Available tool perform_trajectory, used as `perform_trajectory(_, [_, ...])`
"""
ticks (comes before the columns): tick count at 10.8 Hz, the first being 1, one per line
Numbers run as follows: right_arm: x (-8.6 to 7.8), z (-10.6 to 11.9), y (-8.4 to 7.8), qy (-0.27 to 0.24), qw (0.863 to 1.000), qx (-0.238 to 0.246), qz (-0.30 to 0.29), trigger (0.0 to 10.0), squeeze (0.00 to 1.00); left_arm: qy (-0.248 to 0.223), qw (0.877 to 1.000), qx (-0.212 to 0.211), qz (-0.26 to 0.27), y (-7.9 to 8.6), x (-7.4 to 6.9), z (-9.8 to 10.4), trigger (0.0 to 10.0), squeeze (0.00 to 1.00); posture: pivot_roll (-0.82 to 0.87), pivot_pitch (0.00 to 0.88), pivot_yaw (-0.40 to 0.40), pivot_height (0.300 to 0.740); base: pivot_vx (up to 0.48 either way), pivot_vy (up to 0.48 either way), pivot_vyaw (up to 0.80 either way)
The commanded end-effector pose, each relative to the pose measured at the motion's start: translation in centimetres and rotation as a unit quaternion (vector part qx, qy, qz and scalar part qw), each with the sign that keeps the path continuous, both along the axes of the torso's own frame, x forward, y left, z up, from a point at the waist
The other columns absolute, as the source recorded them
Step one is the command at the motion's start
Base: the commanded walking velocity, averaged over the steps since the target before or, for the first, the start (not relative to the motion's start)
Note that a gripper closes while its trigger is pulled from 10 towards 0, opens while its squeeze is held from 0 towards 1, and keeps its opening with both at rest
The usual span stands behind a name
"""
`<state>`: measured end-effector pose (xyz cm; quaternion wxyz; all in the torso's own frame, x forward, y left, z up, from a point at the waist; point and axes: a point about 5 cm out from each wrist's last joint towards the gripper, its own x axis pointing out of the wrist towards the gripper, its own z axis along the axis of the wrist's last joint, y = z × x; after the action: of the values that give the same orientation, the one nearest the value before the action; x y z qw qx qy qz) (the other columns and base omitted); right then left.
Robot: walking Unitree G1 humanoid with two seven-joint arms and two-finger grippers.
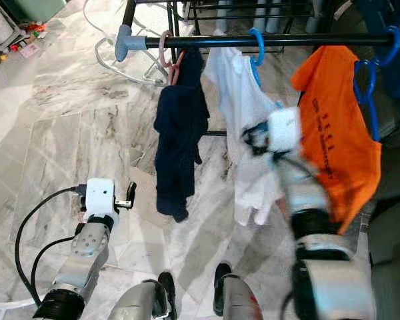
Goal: Hang hanger
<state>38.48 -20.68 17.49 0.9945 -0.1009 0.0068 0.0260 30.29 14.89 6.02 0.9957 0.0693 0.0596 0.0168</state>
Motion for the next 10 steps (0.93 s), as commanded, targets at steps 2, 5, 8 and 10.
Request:
perform_trajectory(2, [-1.0, 0.0, 1.0, -0.031, 0.999, -0.032, 0.011, 10.0, 1.00, 0.016, 1.000, 0.004, 0.007, 0.8, -0.4, -0.9, 10.0, 0.00, -0.04, 0.266, 0.104, 0.740, 0.000, 0.000, 0.00])
perform_trajectory(5, [-2.9, -0.1, 2.8, -0.096, 0.994, -0.038, 0.029, 10.0, 1.00, 0.016, 1.000, 0.000, 0.001, 0.3, -0.3, -0.9, 10.0, 0.00, -0.04, 0.273, 0.111, 0.740, 0.000, 0.000, 0.00])
perform_trajectory(8, [-4.6, -0.7, 2.9, -0.132, 0.990, -0.043, 0.014, 10.0, 1.00, 0.023, 1.000, 0.001, 0.001, 0.1, -0.5, -1.2, 10.0, 0.00, -0.05, 0.286, 0.116, 0.740, 0.000, 0.000, 0.00])
perform_trajectory(10, [-5.2, -0.2, 3.0, -0.172, 0.983, -0.058, 0.000, 10.0, 1.00, 0.023, 1.000, -0.007, -0.004, -0.3, -0.4, -1.1, 10.0, 0.00, -0.05, 0.283, 0.114, 0.740, 0.000, 0.000, 0.00])
